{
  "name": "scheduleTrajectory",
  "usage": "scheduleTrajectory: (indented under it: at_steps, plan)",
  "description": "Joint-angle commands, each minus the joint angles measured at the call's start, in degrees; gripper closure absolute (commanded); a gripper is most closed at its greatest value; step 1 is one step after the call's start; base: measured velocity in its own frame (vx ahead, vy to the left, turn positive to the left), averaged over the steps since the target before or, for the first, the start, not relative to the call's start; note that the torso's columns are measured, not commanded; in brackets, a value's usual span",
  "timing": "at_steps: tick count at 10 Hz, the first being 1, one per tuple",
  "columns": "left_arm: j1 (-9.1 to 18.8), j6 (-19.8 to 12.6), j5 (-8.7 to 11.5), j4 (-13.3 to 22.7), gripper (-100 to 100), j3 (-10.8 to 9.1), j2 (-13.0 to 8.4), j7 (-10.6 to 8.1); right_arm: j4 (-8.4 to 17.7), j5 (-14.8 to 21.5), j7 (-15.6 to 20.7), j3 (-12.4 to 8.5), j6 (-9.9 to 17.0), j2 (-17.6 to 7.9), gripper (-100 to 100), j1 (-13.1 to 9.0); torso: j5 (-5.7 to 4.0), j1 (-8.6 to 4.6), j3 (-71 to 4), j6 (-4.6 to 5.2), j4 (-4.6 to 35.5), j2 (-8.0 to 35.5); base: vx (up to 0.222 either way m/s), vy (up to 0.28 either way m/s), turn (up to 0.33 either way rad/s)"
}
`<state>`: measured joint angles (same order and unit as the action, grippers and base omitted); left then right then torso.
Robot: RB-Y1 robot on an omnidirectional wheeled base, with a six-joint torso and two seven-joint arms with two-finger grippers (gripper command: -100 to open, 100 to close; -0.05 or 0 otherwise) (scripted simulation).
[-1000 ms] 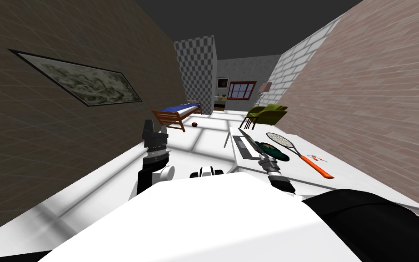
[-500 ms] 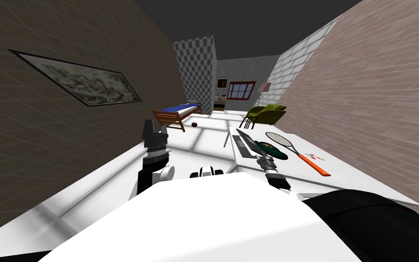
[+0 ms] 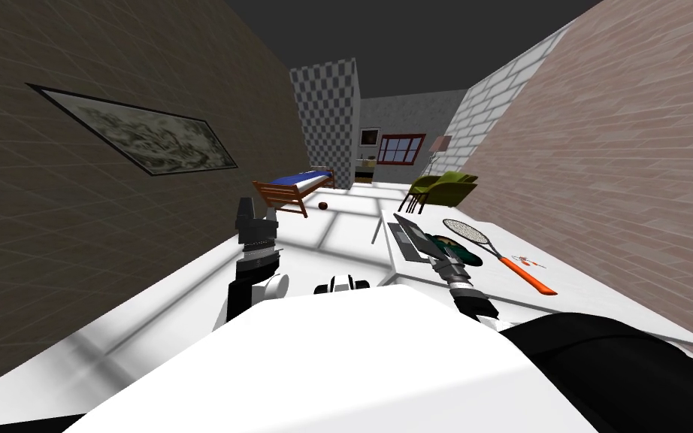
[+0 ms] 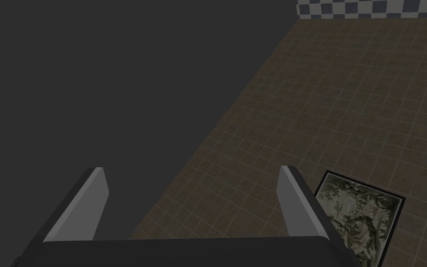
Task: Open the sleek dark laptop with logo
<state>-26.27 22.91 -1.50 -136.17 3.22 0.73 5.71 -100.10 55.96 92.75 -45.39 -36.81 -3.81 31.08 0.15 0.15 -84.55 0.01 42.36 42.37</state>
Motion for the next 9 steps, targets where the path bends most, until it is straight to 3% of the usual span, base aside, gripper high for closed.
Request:
scheduleTrajectory:
  at_steps: [1, 3, 4, 5, 9]
  plan:
    - [0.00, 0.00, 0.00, 0.00, 0, 0.00, 0.00, 0.00, -1.56, -0.17, -3.13, -0.35, 1.30, -2.18, -100, 1.24, 0.01, 0.02, 0.01, -0.01, 0.01, 0.01, 0.009, 0.038, 0.023]
    - [0.00, 0.00, 0.00, 0.00, 0, 0.00, 0.00, 0.00, -2.61, -0.32, -5.52, -0.65, 2.21, -3.89, -100, 2.30, 0.00, 0.02, 0.00, -0.01, 0.00, -0.01, 0.009, 0.039, 0.024]
    - [0.00, 0.00, 0.00, 0.00, 0, 0.00, 0.00, 0.00, -1.89, -0.26, -4.77, -0.56, 1.98, -3.62, -100, 1.85, -0.01, 0.00, -0.01, 0.00, -0.01, -0.02, 0.005, 0.017, 0.001]
    - [0.00, 0.00, 0.00, 0.00, 0, 0.00, 0.00, 0.00, -1.87, -0.27, -5.01, -0.60, 2.03, -3.70, 0, 1.92, -0.06, -0.09, 0.00, -0.01, -0.02, -0.02, 0.000, 0.000, 0.000]
    - [0.00, 0.00, 0.00, 0.00, 0, 0.00, 0.00, 0.00, -1.75, -0.23, -4.99, -0.52, 2.04, -3.62, 0, 1.98, -0.14, -0.14, -0.02, -0.01, -0.07, -0.08, 0.000, 0.000, 0.000]
